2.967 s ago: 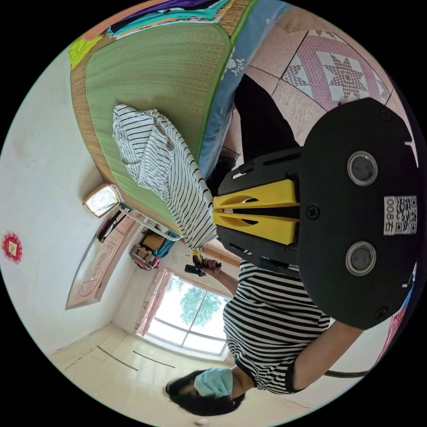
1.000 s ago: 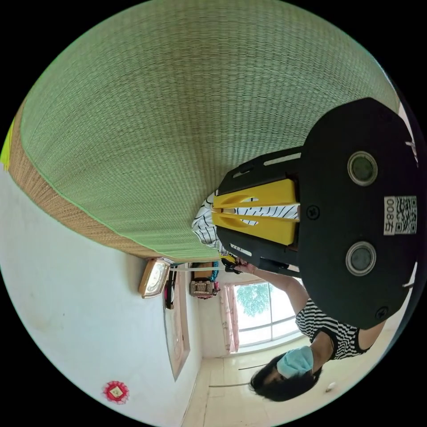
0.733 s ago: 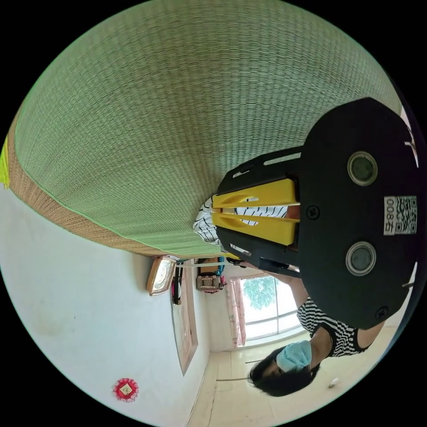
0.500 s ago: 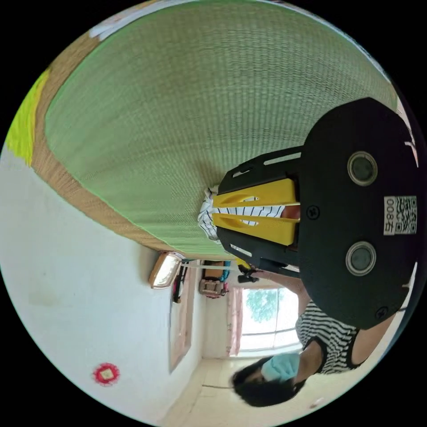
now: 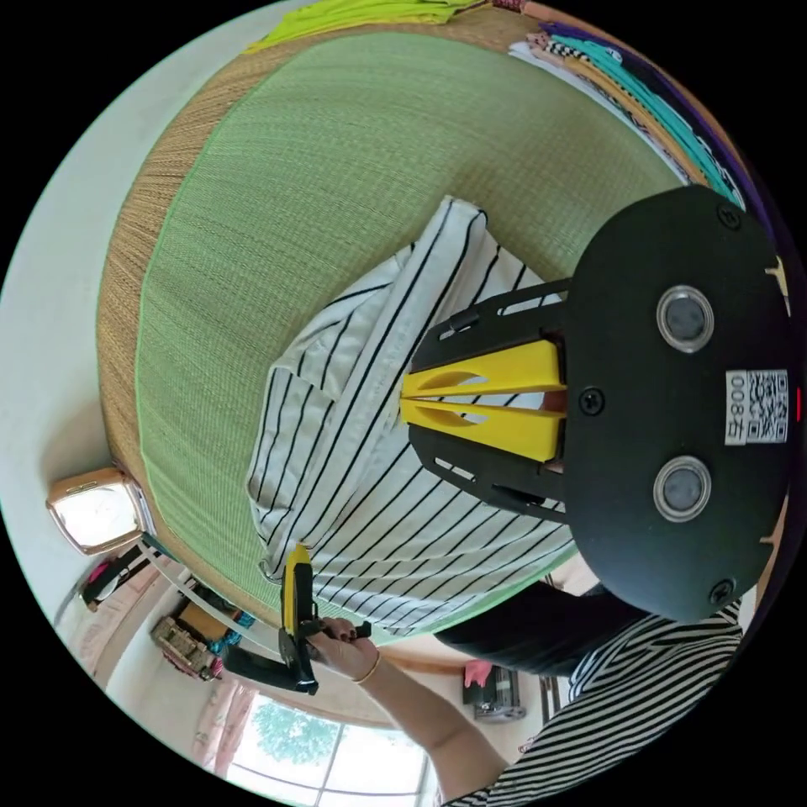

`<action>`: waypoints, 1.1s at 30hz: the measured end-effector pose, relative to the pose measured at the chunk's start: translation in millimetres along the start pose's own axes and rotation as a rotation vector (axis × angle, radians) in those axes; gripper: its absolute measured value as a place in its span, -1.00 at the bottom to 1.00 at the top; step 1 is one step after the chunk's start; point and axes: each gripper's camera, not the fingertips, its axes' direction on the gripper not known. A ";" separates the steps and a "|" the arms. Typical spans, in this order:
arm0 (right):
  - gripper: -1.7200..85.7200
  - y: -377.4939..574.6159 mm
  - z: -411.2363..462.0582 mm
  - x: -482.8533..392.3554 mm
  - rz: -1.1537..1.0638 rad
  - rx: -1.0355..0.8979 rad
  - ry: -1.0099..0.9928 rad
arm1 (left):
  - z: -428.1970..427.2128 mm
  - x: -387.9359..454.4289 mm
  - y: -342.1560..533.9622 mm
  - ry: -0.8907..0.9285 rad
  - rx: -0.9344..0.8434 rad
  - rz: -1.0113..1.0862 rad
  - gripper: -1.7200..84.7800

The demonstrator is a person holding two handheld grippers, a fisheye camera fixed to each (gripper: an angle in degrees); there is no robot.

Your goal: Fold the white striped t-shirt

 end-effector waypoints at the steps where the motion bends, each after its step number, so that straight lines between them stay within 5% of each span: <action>1: -0.96 -1.7 3.3 -2.2 -0.008 0.020 0.031 | -1.6 3.7 -4.7 -0.013 0.012 0.003 -0.96; 7: -0.96 -28.4 21.1 11.8 0.006 0.074 0.121 | -22.2 19.4 -25.4 -0.063 0.130 -0.006 -0.96; 11: -0.96 -28.5 20.6 18.2 0.018 0.117 0.148 | -33.5 48.0 -14.5 0.063 0.191 0.057 -0.96; 14: -0.96 -19.7 29.7 24.3 0.029 0.130 0.088 | -13.3 81.3 -4.3 0.149 0.095 0.162 -0.96; 17: -0.96 -12.0 46.4 14.5 -0.018 0.096 0.058 | 11.7 102.4 -2.9 -0.011 -0.018 0.210 -0.96; 27: -0.96 -0.1 97.5 10.9 -0.083 -0.010 0.039 | -10.8 88.6 -35.1 -0.174 0.068 0.103 -0.96; 33: -0.96 6.0 102.2 29.7 -0.068 0.003 0.005 | -19.0 111.1 -17.1 0.001 0.032 0.208 -0.96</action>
